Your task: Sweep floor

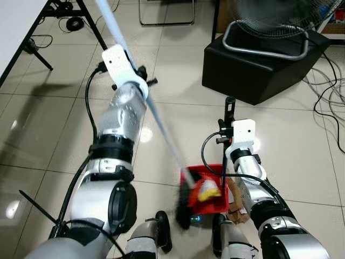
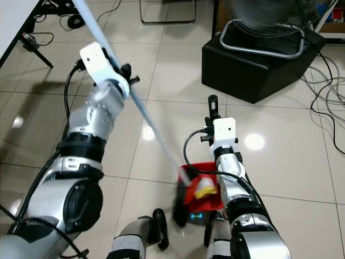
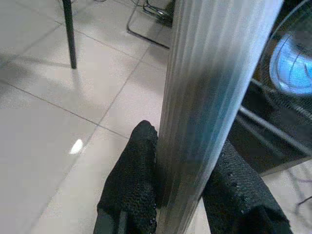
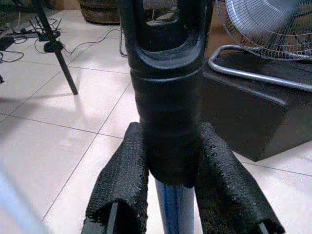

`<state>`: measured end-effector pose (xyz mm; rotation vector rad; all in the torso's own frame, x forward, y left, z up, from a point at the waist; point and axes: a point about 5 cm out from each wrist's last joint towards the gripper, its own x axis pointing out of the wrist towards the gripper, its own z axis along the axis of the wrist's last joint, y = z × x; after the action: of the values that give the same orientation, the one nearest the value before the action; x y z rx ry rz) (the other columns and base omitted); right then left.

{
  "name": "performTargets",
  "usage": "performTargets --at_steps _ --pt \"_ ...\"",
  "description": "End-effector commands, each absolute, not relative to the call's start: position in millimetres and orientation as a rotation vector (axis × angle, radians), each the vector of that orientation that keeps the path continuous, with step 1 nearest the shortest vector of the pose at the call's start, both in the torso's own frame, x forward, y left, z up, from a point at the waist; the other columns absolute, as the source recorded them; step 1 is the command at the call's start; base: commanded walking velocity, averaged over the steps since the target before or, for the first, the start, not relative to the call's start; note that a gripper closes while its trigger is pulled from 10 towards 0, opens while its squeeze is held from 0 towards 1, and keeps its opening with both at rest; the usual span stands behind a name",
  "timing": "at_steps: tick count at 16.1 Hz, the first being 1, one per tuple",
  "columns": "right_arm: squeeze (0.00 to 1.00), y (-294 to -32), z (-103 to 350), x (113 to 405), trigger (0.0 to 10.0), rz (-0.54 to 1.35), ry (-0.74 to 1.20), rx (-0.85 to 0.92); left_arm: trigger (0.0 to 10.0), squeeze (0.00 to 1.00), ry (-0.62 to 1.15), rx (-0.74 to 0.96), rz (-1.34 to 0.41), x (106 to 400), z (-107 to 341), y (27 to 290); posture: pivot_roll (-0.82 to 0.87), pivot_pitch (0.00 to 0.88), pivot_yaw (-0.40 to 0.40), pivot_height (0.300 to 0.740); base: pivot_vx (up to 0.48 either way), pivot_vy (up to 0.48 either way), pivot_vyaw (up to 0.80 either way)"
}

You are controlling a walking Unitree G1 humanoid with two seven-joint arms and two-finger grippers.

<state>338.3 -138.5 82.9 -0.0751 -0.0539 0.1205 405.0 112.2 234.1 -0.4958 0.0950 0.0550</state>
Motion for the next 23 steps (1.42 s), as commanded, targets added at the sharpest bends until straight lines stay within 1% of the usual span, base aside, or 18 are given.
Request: performTargets --at_steps 1,2,4,5,7,8,10,11,13,15,17,19,21,22,23 --pt "0.0 -120 60 328 10.0 0.147 0.053 -0.001 10.0 0.0 0.034 -0.632 0.023 405 257 112 0.06 0.28 0.149 0.74 0.0 0.0 0.0" --pt "0.0 -120 60 328 10.0 0.148 0.053 0.0 10.0 0.0 0.023 -0.63 0.024 405 260 114 0.06 0.279 0.149 0.74 0.0 0.0 0.0" --pt "0.0 -120 60 328 10.0 0.138 0.054 0.01 10.0 0.0 -0.094 -0.49 0.028 403 285 124 0.06 0.27 0.147 0.74 0.0 0.0 0.0" --pt "0.0 -120 60 328 10.0 0.136 0.054 0.011 10.0 0.0 -0.102 -0.473 0.028 403 286 124 0.06 0.27 0.147 0.74 0.0 0.0 0.0" --pt "0.0 -123 63 330 10.0 0.118 0.045 0.015 10.0 0.0 -0.231 -0.188 -0.022 396 317 123 0.07 0.249 0.149 0.74 0.0 0.0 0.0" --pt "0.0 -125 64 332 10.0 0.105 0.04 0.02 10.0 0.0 -0.275 -0.104 -0.034 393 328 122 0.07 0.24 0.15 0.74 0.0 0.0 0.0" --pt "0.0 -127 69 335 10.0 0.085 0.023 0.027 10.0 0.0 -0.337 -0.012 -0.037 389 343 124 0.08 0.222 0.157 0.74 0.0 0.0 0.0" --pt "0.0 -128 69 336 10.0 0.082 0.022 0.028 10.0 0.0 -0.345 0.001 -0.037 388 345 125 0.08 0.222 0.157 0.74 0.0 0.0 0.0" --pt "0.0 -131 79 342 10.0 0.059 -0.013 0.051 10.0 0.0 -0.378 0.036 -0.068 384 359 126 0.09 0.191 0.17 0.74 0.0 0.0 0.0" --pt "0.0 -132 89 350 10.0 0.041 -0.042 0.08 10.0 0.0 -0.392 0.078 -0.061 384 363 132 0.09 0.169 0.176 0.74 0.0 0.0 0.0" --pt "0.0 -132 94 352 10.0 0.036 -0.052 0.085 10.0 0.0 -0.396 0.105 -0.05 385 363 135 0.09 0.166 0.177 0.74 0.0 0.0 0.0" --pt "0.0 -134 107 361 10.0 0.037 -0.089 0.093 10.0 0.0 -0.389 0.166 -0.006 387 359 148 0.09 0.138 0.178 0.74 0.0 0.0 0.0" --pt "0.0 -135 111 363 10.0 0.036 -0.097 0.092 10.0 0.0 -0.391 0.194 0.014 386 356 152 0.08 0.128 0.173 0.74 0.0 0.0 0.0" --pt "0.0 -137 118 367 10.0 0.038 -0.121 0.089 10.0 0.0 -0.409 0.302 0.065 383 348 159 0.08 0.116 0.165 0.74 0.0 0.0 0.0" --pt "0.0 -137 120 367 10.0 0.039 -0.126 0.089 10.0 0.0 -0.411 0.334 0.077 383 346 160 0.08 0.114 0.163 0.74 0.0 0.0 0.0"
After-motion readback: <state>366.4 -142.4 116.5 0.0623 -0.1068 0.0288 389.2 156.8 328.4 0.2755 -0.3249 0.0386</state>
